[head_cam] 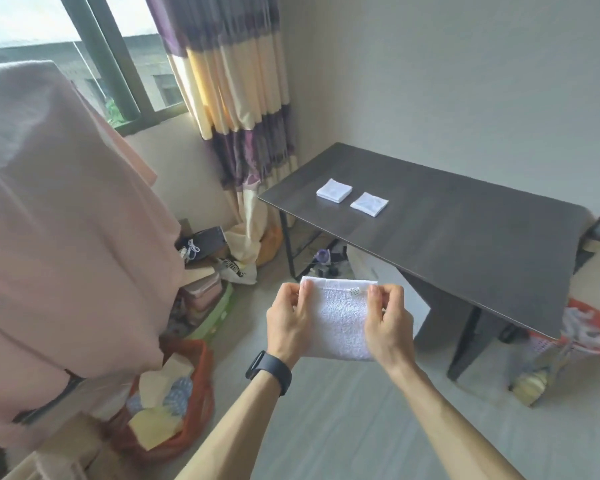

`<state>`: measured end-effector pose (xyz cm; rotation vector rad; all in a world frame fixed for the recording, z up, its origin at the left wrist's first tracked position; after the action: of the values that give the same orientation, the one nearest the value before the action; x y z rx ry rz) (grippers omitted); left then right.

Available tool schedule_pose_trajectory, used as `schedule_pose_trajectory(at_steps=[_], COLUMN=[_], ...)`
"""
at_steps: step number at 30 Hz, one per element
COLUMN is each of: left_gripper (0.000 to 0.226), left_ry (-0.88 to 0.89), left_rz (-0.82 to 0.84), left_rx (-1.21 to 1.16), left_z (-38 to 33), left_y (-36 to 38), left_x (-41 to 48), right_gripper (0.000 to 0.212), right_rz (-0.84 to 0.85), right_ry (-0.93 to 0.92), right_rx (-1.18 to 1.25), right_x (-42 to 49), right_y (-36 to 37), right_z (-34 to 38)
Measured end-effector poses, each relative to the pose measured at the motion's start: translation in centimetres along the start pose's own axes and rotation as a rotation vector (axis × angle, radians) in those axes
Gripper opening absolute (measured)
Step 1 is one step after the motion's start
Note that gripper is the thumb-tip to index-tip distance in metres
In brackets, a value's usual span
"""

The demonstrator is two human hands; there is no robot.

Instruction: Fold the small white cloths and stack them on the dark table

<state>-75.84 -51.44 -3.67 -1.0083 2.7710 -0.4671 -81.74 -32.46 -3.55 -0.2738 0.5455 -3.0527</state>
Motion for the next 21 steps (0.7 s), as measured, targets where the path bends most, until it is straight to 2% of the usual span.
schedule_pose_trajectory(at_steps=[7, 14, 21], left_gripper=[0.032, 0.038, 0.041], left_ry=[-0.072, -0.085, -0.026], left_rz=[0.059, 0.198, 0.36], left_rx=[0.018, 0.061, 0.195], left_z=[0.6, 2.3, 0.8], left_y=[4.6, 12.2, 21.5], left_x=[13.5, 28.6, 42.0], right_gripper=[0.025, 0.025, 0.024], right_rz=[-0.011, -0.054, -0.17], right_ry=[0.056, 0.178, 0.295], right_rx=[-0.02, -0.074, -0.16], right_x=[12.3, 25.2, 37.8], right_y=[6.3, 12.2, 13.5], right_z=[-2.5, -8.0, -10.7])
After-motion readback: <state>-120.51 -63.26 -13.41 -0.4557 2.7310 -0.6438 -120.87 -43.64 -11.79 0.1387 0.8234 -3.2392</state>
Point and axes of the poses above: each hand's wrist, its own x-axis towards the middle knuckle, its own y-axis out of the palm, z = x × y, the point moved 7 cm from there along x, towards the middle knuckle, and after that the axes turned 1 degree about x, right-handed, at the moved point
